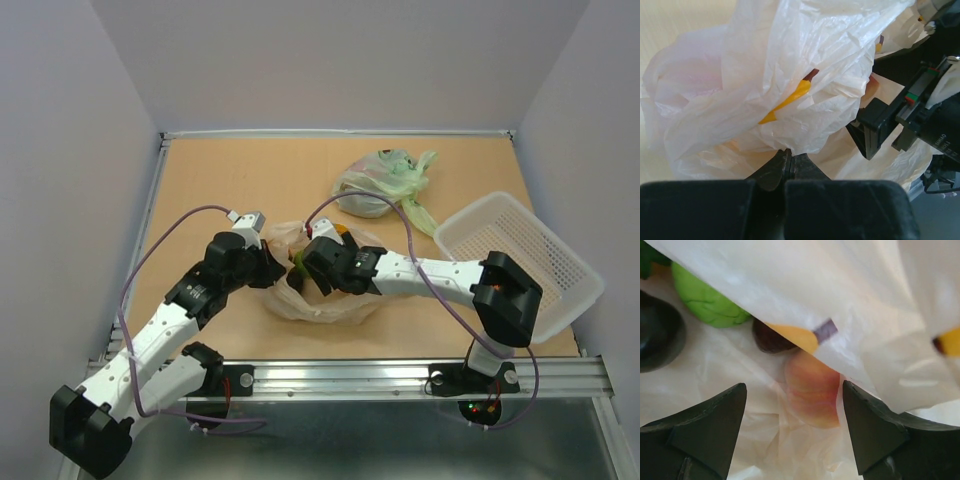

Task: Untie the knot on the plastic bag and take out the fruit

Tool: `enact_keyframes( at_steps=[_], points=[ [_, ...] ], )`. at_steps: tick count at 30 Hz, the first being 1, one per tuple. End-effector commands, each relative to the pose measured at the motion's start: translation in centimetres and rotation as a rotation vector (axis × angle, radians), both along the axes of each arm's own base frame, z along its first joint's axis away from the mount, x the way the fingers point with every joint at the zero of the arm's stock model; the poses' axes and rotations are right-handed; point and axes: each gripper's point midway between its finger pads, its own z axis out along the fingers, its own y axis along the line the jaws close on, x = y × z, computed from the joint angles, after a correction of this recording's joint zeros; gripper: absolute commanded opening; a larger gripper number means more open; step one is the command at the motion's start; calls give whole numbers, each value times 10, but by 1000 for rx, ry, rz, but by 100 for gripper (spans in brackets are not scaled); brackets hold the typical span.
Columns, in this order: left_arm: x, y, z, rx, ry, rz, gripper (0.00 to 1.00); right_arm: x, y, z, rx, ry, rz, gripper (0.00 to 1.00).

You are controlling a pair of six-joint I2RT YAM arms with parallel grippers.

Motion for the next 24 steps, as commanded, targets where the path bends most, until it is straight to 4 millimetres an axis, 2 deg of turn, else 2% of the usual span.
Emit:
enact_keyframes(
  at_steps=[1, 6, 10, 13, 15, 17, 18, 19, 20, 21, 24],
  points=[
    [5, -2, 7, -26, -46, 1, 0, 6, -29, -12, -77, -20, -93, 82],
    [10, -4, 2, -57, -5, 53, 0, -2, -60, -34, -110, 32, -153, 84],
    [13, -6, -3, -85, 16, 87, 0, -8, -76, -55, -141, 90, -168, 88],
    [17, -4, -10, -82, 23, 117, 0, -11, -83, -76, -145, 138, -160, 89],
    [18, -3, -9, -84, 24, 132, 0, -12, -77, -80, -112, 156, -144, 86],
    [18, -8, -2, -108, 20, 125, 0, -17, -67, -75, -50, 183, -107, 81],
    [18, -9, 0, -113, 15, 119, 0, -15, -58, -68, 2, 168, -90, 74],
    [20, -11, 2, -121, 5, 115, 0, -14, -54, -62, 32, 159, -73, 72],
    [20, -13, 2, -122, 5, 107, 0, -12, -43, -49, 97, 140, -47, 68],
    [20, -14, 2, -124, 6, 103, 0, -13, -38, -43, 120, 137, -28, 66],
    [21, -21, 6, -113, -6, 67, 0, -11, -19, -12, 234, 112, 17, 64]
  ],
)
